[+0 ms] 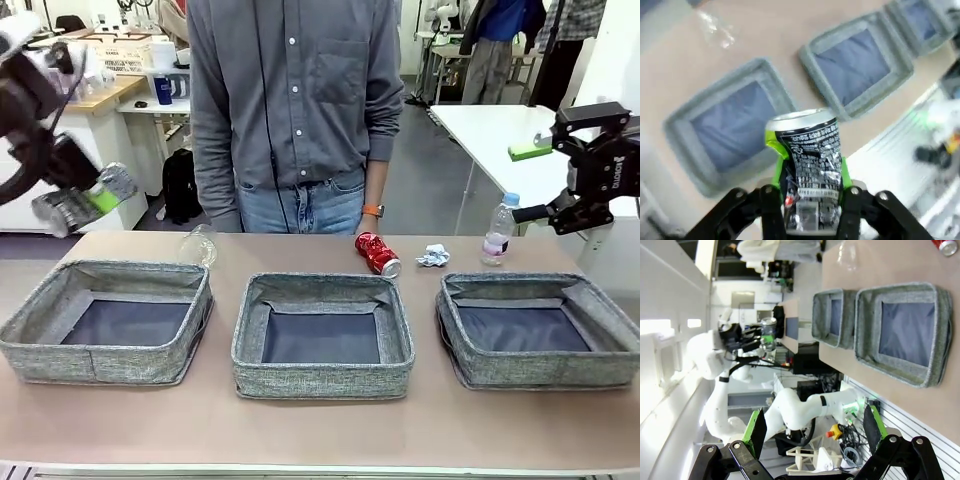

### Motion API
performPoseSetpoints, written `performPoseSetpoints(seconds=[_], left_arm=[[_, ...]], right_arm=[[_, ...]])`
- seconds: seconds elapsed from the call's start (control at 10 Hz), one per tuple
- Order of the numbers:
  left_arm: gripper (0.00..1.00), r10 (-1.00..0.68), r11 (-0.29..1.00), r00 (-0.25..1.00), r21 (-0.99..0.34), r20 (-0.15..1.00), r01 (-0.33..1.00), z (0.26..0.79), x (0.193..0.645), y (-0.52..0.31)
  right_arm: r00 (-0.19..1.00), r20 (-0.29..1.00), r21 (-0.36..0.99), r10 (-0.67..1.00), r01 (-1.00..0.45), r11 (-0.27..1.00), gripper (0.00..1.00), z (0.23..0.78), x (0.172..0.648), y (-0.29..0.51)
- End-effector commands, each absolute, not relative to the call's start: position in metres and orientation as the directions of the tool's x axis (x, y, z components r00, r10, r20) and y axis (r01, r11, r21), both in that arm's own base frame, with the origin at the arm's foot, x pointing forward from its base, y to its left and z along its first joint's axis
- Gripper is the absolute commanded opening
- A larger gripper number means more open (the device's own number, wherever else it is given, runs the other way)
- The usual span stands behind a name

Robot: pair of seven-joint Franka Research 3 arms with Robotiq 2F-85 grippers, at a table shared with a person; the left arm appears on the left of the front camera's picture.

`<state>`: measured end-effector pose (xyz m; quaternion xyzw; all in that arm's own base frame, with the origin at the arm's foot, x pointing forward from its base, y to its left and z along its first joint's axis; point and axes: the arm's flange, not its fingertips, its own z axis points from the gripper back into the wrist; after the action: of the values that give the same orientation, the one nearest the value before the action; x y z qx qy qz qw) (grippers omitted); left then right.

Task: Sort the waste into the appropriate baskets.
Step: Pick up the waste item pointed out by the person.

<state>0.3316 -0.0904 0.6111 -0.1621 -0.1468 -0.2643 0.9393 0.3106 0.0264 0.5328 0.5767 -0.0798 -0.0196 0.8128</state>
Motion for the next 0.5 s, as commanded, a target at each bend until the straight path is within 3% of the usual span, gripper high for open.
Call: performPoseSetpoints(seconds=[0.0,0.1,0.4], left_arm=[[0.43,-0.246,0.903,0.936,-0.29,0.253,0.316,0.667,0.32,-0.167],[0.43,-0.175,0.924,0.964,-0.305,0.199,0.231,0.685,0.317,-0.205],[0.43,-0.105,0.958,0.985,-0.251,0.138,0.138,0.732,0.314,-0.292]], right_arm=[[0.986,0.106,0.947,-0.129,-0.06,0.315,1.0,0.536,0.312,0.028],[0.986,0.106,0.947,-0.129,-0.06,0.315,1.0,0.536,0.312,0.028],[0.986,0.106,0.947,-0.129,-0.06,0.315,1.0,0.536,0.312,0.028]])
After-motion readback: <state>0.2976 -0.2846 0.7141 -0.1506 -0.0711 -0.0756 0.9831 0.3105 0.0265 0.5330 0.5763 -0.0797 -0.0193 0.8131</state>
